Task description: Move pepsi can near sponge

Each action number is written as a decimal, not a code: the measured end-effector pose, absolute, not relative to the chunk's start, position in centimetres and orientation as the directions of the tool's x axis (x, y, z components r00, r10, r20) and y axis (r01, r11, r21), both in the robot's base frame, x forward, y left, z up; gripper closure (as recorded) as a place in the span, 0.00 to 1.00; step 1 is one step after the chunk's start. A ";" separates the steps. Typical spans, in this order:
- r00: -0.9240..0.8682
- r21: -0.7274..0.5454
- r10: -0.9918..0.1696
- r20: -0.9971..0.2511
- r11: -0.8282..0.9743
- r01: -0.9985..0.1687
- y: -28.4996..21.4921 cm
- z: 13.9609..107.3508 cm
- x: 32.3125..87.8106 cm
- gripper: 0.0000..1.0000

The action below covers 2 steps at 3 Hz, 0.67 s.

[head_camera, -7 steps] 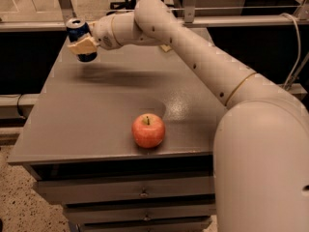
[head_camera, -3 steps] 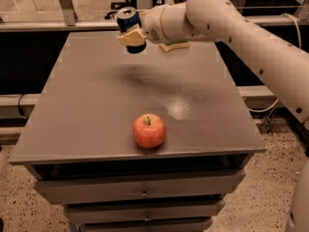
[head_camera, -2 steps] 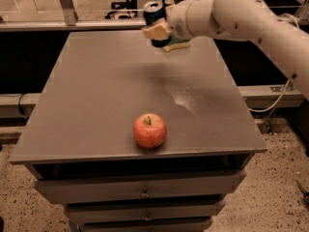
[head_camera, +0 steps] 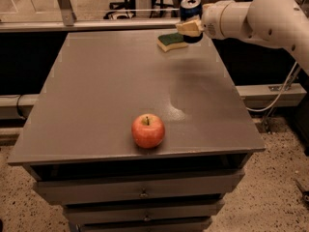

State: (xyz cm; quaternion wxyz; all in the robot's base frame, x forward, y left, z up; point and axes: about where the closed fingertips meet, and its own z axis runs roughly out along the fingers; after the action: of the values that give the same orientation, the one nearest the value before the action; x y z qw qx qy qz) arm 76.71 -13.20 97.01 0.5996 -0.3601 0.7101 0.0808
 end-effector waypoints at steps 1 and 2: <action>-0.041 -0.271 -0.359 -0.933 0.771 -0.576 -16.6 95.7 78.5 1.00; -0.051 -0.216 -0.291 -0.955 0.806 -0.551 -19.6 94.1 80.3 1.00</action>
Offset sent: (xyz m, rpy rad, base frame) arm 0.0479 -0.0960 -0.0394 0.1849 -0.0018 -0.1106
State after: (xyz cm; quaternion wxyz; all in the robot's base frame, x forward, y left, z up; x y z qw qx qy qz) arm 80.28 -19.63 94.08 0.6232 -0.2934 0.7175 0.1042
